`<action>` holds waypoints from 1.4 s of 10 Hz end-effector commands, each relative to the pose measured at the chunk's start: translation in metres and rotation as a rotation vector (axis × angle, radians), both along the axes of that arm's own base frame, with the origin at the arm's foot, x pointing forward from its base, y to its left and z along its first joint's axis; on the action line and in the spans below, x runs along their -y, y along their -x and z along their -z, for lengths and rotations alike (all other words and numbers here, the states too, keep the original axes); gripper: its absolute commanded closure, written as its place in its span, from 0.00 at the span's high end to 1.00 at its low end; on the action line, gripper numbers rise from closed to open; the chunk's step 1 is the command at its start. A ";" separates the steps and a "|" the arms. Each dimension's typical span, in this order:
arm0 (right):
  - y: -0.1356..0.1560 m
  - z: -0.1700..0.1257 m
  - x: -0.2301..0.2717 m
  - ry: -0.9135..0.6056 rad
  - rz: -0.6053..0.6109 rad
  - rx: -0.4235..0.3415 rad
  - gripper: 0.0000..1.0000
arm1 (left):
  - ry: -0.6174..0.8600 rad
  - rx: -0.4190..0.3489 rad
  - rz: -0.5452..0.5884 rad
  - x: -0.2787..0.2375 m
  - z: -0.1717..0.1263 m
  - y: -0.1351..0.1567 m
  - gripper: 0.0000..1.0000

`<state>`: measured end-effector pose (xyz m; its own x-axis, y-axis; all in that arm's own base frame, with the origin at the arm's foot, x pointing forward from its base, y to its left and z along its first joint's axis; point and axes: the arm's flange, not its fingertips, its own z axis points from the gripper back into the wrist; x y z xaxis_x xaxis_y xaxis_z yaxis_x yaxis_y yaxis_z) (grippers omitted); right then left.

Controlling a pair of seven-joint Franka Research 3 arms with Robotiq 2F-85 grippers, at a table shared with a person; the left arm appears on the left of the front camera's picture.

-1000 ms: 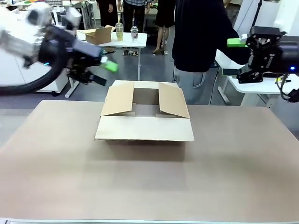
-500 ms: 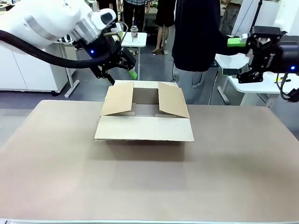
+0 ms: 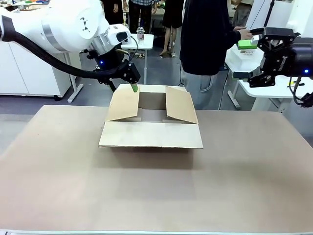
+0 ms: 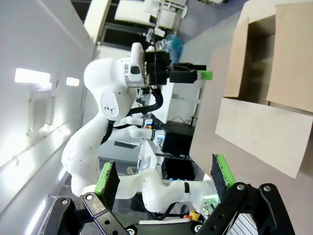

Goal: Pack the gift set into the box.
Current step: Place both hands on the side flaps of the Package Box and spread them outward.

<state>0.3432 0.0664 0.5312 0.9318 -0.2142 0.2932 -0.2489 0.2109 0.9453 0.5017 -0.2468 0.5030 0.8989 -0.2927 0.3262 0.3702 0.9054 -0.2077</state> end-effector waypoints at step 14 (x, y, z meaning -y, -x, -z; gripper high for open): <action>0.000 -0.005 -0.001 -0.005 -0.001 -0.021 1.00 | -0.497 0.144 -0.413 0.106 0.097 -0.080 1.00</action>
